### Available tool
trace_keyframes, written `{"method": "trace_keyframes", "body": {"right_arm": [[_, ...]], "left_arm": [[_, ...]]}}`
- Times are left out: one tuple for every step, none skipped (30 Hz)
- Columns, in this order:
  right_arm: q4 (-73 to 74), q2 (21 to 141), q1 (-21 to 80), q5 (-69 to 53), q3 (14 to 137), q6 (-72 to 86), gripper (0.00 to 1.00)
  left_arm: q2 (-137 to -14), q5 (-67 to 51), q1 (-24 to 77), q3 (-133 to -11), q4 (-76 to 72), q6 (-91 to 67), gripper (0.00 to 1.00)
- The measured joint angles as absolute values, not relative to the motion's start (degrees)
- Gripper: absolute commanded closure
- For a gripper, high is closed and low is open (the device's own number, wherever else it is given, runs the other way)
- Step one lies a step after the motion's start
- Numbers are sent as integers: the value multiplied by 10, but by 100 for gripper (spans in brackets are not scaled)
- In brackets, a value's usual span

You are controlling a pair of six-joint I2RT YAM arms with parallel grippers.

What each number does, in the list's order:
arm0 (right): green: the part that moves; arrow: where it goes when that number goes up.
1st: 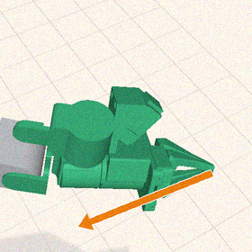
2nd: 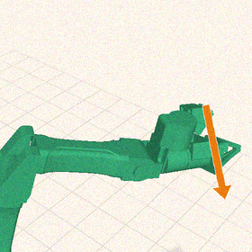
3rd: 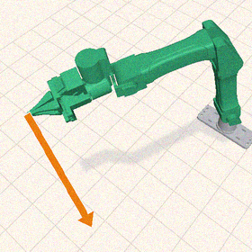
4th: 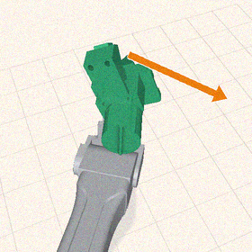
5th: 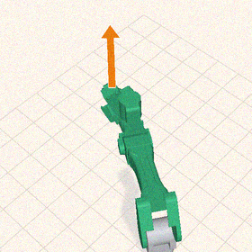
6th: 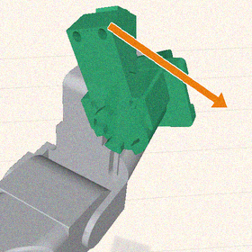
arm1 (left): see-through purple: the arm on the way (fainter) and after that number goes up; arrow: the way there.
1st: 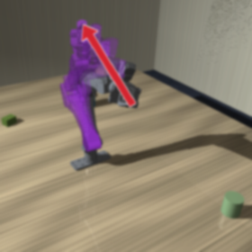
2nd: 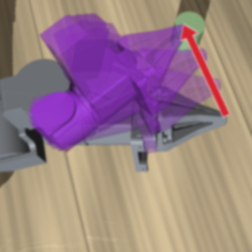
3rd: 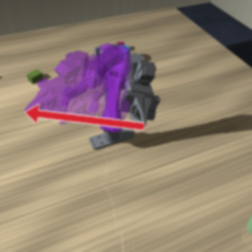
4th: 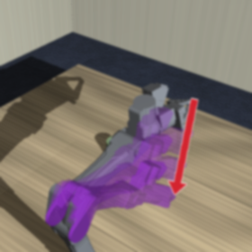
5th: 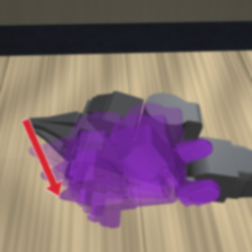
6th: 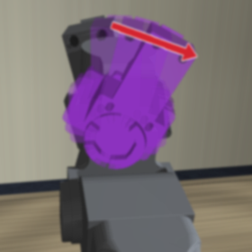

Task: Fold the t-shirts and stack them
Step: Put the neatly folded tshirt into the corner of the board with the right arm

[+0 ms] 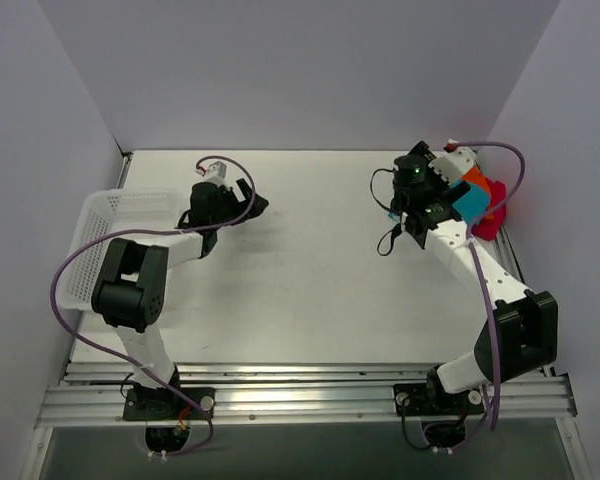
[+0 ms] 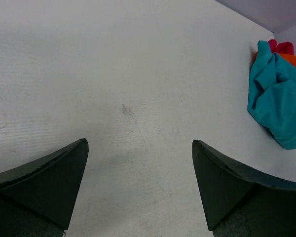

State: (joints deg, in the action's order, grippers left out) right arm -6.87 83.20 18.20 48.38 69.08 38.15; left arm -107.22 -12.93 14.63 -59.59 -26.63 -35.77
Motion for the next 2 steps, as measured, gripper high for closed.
{"method": "trace_keyframes", "body": {"right_arm": [[-54,832,185,480,681,383,12],[-42,832,185,475,670,384,11]], "left_arm": [[-1065,-128,147,-596,-264,-357,5],[-1056,-125,149,-595,-262,-357,5]]}}
